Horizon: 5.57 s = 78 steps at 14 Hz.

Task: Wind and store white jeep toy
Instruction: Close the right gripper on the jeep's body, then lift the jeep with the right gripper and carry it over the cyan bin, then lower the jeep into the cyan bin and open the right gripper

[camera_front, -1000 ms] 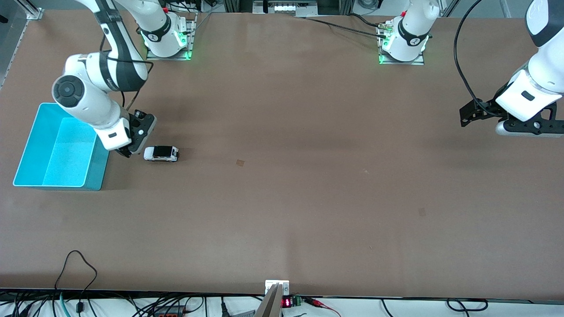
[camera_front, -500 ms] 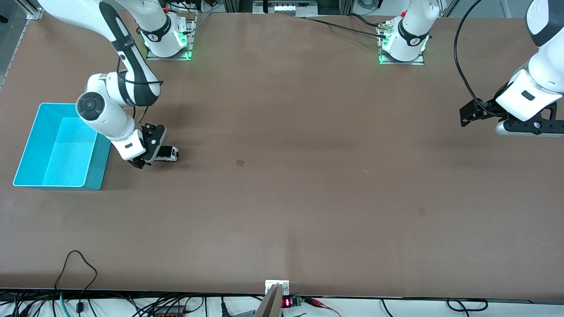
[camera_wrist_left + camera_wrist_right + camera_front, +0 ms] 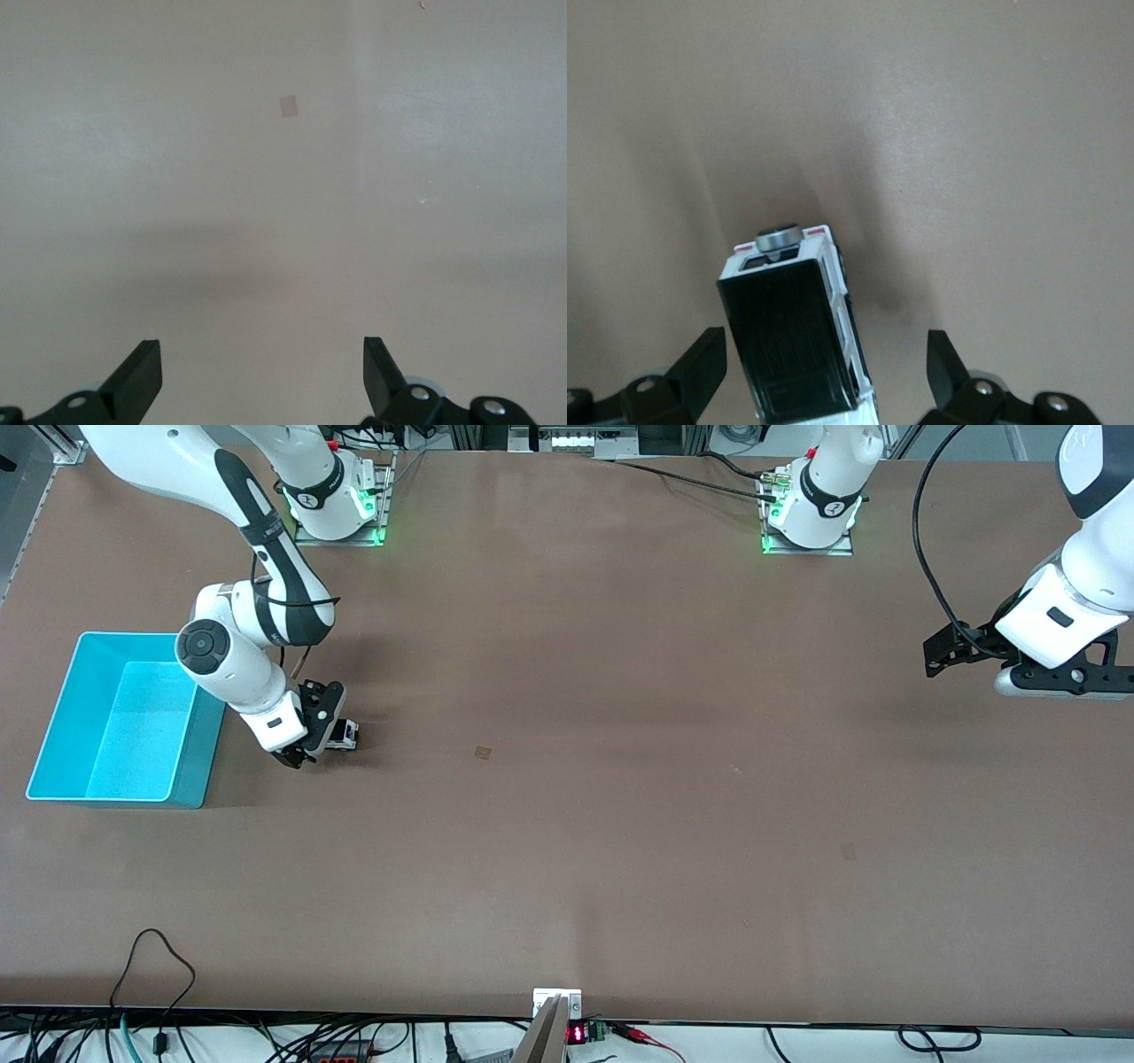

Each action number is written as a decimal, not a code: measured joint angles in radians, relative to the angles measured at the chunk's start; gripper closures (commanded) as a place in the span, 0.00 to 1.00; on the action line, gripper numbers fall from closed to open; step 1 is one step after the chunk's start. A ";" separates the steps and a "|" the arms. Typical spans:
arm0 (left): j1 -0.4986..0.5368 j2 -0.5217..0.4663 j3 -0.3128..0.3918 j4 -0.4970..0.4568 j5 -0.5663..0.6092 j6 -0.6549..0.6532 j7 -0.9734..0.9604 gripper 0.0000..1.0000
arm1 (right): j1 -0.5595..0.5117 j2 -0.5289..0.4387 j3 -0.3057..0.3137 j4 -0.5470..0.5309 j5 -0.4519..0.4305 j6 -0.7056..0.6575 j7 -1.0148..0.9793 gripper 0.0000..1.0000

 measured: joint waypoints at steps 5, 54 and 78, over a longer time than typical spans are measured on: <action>0.000 0.000 0.000 0.001 0.000 0.000 0.000 0.00 | 0.000 0.009 0.001 -0.010 0.000 0.019 0.000 0.14; -0.022 0.000 -0.004 0.015 0.000 -0.001 0.004 0.00 | -0.391 0.000 -0.231 0.007 0.015 -0.064 0.675 0.44; -0.021 0.000 -0.011 0.025 0.000 -0.002 0.004 0.00 | -0.303 -0.344 0.028 0.232 0.012 -0.537 0.767 0.00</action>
